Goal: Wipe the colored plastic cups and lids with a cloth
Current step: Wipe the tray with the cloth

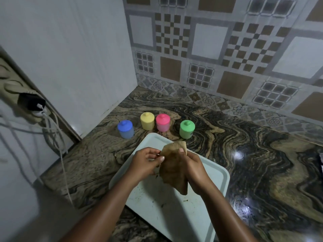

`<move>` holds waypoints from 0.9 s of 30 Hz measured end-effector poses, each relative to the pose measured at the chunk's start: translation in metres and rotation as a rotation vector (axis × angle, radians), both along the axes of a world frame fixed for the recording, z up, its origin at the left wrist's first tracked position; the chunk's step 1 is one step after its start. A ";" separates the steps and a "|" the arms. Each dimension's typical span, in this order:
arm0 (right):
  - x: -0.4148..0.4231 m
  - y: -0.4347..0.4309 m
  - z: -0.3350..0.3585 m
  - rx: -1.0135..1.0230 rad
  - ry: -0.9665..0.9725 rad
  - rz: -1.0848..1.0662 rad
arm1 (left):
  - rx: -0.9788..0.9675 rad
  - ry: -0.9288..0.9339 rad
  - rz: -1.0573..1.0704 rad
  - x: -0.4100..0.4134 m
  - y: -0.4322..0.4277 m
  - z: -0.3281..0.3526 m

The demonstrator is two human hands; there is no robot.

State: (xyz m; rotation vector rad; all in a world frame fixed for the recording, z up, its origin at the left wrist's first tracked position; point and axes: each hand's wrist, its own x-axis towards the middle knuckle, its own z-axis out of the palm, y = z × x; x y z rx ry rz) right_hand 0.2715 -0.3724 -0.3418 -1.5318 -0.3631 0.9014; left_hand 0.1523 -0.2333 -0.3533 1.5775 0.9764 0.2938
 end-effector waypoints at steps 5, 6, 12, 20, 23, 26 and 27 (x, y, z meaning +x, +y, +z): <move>-0.004 0.013 -0.006 -0.032 0.031 -0.017 | 0.429 0.083 -0.061 -0.026 0.024 -0.017; -0.004 0.015 -0.007 -0.034 0.030 -0.021 | 0.559 0.130 -0.084 -0.033 0.031 -0.022; -0.001 0.038 -0.011 -0.057 -0.002 -0.142 | 0.600 0.393 -0.162 -0.077 0.069 -0.050; 0.007 0.083 -0.010 -0.135 -0.468 -0.366 | 0.521 0.320 -0.377 -0.116 0.080 -0.055; -0.010 0.102 -0.021 -0.239 -0.717 -0.243 | 0.454 0.330 -0.507 -0.134 0.082 -0.051; -0.029 0.116 -0.041 -0.362 -0.848 -0.012 | 0.540 0.376 -0.674 -0.148 0.084 -0.050; -0.034 0.119 -0.050 -0.406 -0.859 0.062 | 0.581 0.412 -0.739 -0.151 0.085 -0.051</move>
